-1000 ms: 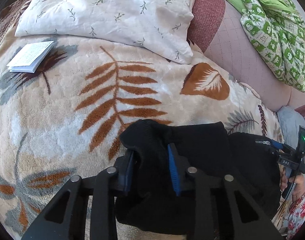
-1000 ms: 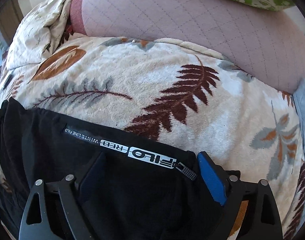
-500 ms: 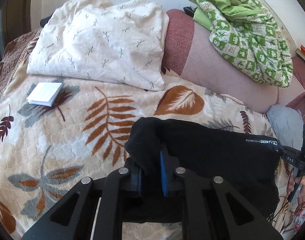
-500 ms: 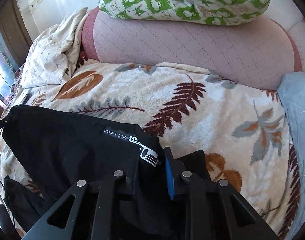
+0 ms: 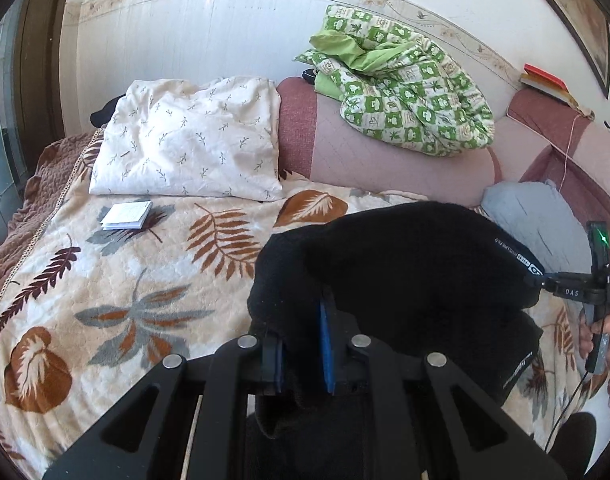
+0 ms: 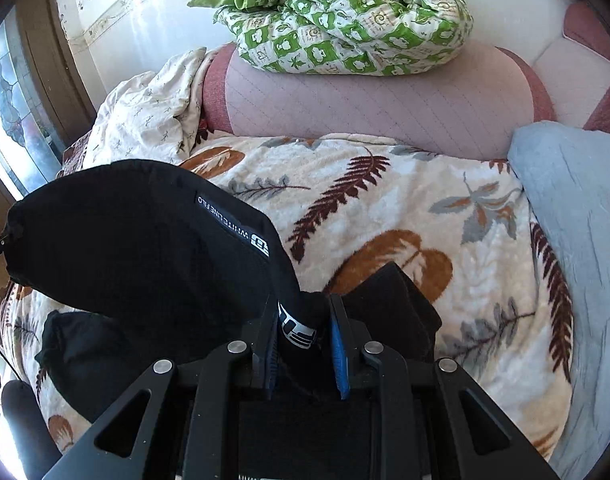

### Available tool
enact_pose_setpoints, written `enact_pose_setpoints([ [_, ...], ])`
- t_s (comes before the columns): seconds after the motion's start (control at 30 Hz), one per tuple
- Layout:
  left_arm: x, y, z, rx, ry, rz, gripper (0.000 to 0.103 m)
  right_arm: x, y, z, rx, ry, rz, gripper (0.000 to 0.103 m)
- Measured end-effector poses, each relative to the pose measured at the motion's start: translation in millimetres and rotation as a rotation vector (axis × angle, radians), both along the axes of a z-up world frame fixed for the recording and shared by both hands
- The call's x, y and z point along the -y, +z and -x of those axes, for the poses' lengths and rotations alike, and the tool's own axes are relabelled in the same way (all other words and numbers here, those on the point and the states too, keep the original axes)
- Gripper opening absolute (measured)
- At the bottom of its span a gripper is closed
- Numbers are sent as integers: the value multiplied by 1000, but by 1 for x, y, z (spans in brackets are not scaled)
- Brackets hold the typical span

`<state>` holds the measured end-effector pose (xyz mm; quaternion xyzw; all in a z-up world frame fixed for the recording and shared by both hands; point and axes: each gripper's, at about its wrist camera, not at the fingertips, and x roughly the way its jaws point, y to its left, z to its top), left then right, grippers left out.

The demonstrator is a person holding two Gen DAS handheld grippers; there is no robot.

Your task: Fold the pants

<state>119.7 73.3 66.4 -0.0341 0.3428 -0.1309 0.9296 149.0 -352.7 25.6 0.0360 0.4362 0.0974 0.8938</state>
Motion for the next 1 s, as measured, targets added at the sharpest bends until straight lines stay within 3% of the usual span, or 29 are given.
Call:
enact_pose_setpoints([
  [0.17,-13,-34,44,-42,14,-52,16,8,-21,45,-39,-14,-34,25],
  [0.27,-20,-56,62,-68,38,-148,27,18,-39,68,-76,-41,-55,27],
  [0.33,-26,-65,70,-93,46,-183,30,25,-51,81,-104,-57,-68,38],
  [0.4,-32,-71,78,-116,55,-219,52,30,-59,95,-124,-65,-66,52],
  [0.43,-34,-72,82,-116,67,-240,55,31,-61,102,-139,-62,-59,55],
  [0.57,-51,-73,89,-132,135,-310,57,42,-65,126,-184,-92,17,77],
  [0.6,-59,-73,90,-144,158,-313,57,49,-64,132,-183,-112,25,77],
  [0.67,-76,-71,91,-161,213,-293,57,62,-58,141,-181,-162,15,77],
  [0.8,-112,-62,92,-188,331,-160,57,56,-28,143,-110,-205,-13,77],
  [0.9,-123,-50,97,-168,386,-72,58,7,-4,128,-40,-108,-44,77],
  [1.0,-125,-40,102,-146,412,5,63,-73,8,103,-13,37,-75,77],
])
